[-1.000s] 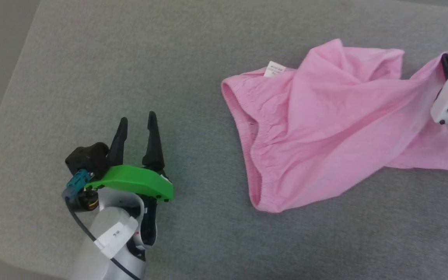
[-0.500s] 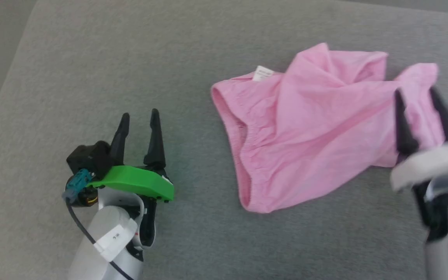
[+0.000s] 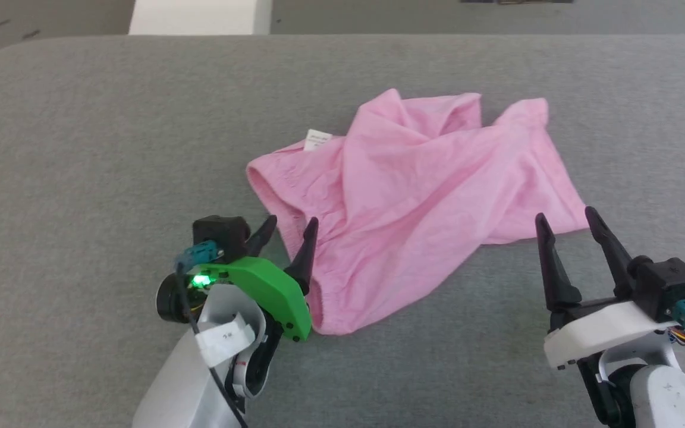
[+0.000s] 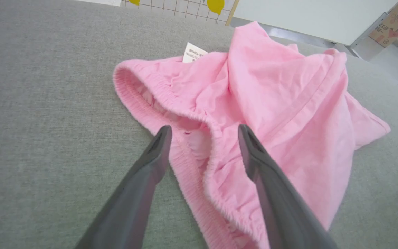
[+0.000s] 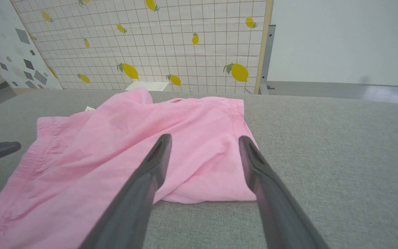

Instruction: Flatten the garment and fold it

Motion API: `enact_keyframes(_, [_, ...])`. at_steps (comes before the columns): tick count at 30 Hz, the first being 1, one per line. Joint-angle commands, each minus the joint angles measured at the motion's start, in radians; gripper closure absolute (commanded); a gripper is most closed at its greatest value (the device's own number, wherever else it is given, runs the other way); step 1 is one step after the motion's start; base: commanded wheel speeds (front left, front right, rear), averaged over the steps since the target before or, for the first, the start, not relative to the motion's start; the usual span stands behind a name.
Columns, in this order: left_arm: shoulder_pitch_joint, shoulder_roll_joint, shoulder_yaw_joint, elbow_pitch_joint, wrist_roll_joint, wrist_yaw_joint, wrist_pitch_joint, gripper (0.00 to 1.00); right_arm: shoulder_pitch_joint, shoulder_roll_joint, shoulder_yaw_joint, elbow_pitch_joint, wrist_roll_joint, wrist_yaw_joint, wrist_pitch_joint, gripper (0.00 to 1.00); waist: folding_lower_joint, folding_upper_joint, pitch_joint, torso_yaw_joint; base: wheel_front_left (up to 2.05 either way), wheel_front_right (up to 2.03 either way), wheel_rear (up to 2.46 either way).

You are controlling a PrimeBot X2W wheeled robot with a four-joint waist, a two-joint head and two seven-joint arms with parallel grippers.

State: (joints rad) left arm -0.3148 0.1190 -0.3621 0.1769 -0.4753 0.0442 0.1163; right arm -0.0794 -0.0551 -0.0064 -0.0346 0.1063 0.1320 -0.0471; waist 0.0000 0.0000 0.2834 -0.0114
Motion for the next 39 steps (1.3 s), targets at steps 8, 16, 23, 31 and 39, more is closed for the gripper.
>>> enact_keyframes(8, [-0.079, 0.027, -0.028, 0.033, 0.005, 0.008, 0.123, 0.00, -0.005, 0.004, 0.034, 0.001, 0.014, -0.001, 0.000, 0.00, 0.0000, 0.0000, 0.003, -0.049, 0.00, 0.00, 0.00])
enact_keyframes(16, [-0.122, 0.038, -0.028, 0.063, -0.009, 0.017, 0.196, 1.00, -0.020, 0.005, 0.050, 0.019, 0.037, -0.001, -0.011, 0.00, 0.0000, 0.0000, 0.013, -0.063, 0.00, 0.00, 0.00])
enact_keyframes(23, [-0.208, 0.096, 0.033, 0.055, -0.016, -0.012, 0.132, 1.00, -0.039, 0.005, 0.057, 0.014, 0.050, -0.001, -0.018, 0.00, 0.0000, 0.0000, 0.043, -0.064, 0.00, 0.00, 0.00])
enact_keyframes(31, [-0.405, 0.219, 0.127, 0.171, -0.057, -0.079, 0.151, 1.00, -0.098, 0.005, 0.098, -0.003, 0.065, -0.001, -0.029, 0.00, 0.0000, 0.0000, 0.134, -0.097, 0.00, 0.00, 0.00])
enact_keyframes(39, [-0.527, 0.299, 0.155, 0.299, -0.007, -0.056, 0.114, 0.68, -0.149, 0.005, 0.124, 0.029, 0.087, -0.001, -0.060, 0.00, 0.0000, 0.0000, 0.203, -0.129, 0.00, 0.00, 0.00])
